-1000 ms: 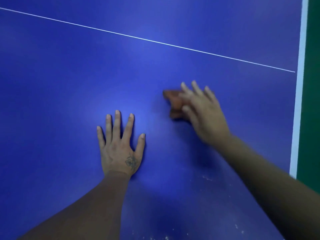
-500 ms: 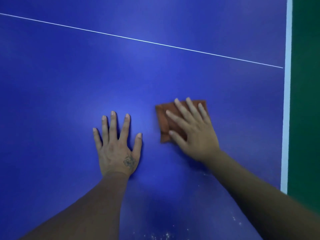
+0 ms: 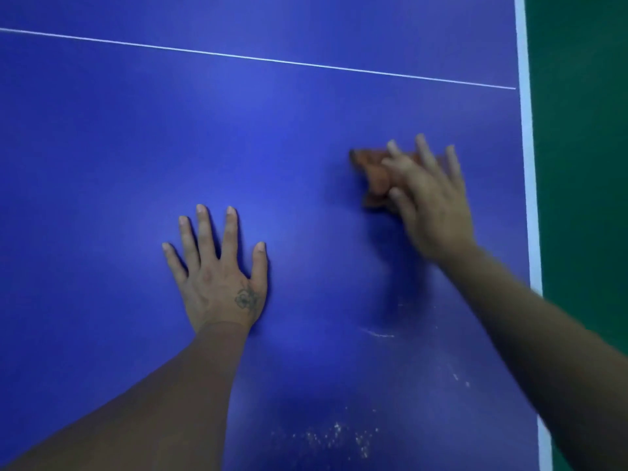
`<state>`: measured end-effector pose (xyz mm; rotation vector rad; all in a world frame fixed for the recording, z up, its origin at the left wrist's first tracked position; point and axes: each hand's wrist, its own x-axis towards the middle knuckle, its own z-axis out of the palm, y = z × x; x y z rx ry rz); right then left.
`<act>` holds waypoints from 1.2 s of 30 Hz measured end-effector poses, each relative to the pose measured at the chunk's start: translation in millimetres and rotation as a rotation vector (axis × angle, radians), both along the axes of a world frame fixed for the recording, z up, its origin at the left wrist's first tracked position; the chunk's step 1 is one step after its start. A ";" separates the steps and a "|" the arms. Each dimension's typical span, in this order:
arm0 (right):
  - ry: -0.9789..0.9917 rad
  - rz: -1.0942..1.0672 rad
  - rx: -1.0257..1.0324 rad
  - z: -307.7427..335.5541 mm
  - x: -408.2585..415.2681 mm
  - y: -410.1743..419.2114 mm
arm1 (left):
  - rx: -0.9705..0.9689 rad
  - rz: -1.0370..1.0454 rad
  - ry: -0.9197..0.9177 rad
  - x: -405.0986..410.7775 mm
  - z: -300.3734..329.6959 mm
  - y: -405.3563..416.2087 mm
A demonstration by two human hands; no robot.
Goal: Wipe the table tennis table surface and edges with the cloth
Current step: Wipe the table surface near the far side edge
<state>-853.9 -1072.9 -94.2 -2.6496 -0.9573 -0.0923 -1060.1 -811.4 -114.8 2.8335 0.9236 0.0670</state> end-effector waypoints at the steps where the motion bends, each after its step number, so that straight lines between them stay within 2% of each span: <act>1: 0.010 -0.055 -0.057 -1.9 21.8 -7.6 | 0.001 0.001 -0.001 0.0 -0.6 0.0; 4: 0.142 -0.159 -0.189 -10.6 52.4 -23.0 | 0.015 0.007 -0.002 -0.7 -2.1 0.6; 8: 0.123 -0.231 -0.182 -18.5 35.2 -24.9 | 0.011 0.011 -0.010 -0.2 -2.9 0.2; 13: 0.053 -0.232 -0.176 -22.4 -52.7 -26.2 | 0.000 0.011 0.010 -0.7 -2.8 1.2; 18: 0.115 -0.152 -0.166 -20.8 -170.0 -28.3 | 0.005 0.015 0.045 -0.1 -4.2 1.8; 21: 0.193 -0.097 -0.126 -16.6 -211.8 -20.6 | -0.010 0.008 0.029 -2.0 -4.9 2.9; 25: 0.245 -0.013 0.081 2.6 -163.9 -1.3 | -0.015 0.010 0.030 -0.6 -6.5 3.6; 29: 0.176 -0.116 0.137 14.3 -52.5 45.3 | -0.014 -0.005 0.026 -1.9 -7.0 3.3; 32: 0.104 -0.132 -0.035 3.8 0.3 72.7 | -0.010 -0.001 0.015 -2.9 -8.5 3.1; 34: 0.086 -0.140 -0.171 -10.0 5.6 78.8 | -0.004 -0.001 0.015 -2.6 -10.4 4.0; 36: 0.067 -0.162 -0.204 -20.3 -4.5 77.6 | -0.007 -0.006 0.013 -1.8 -10.7 4.8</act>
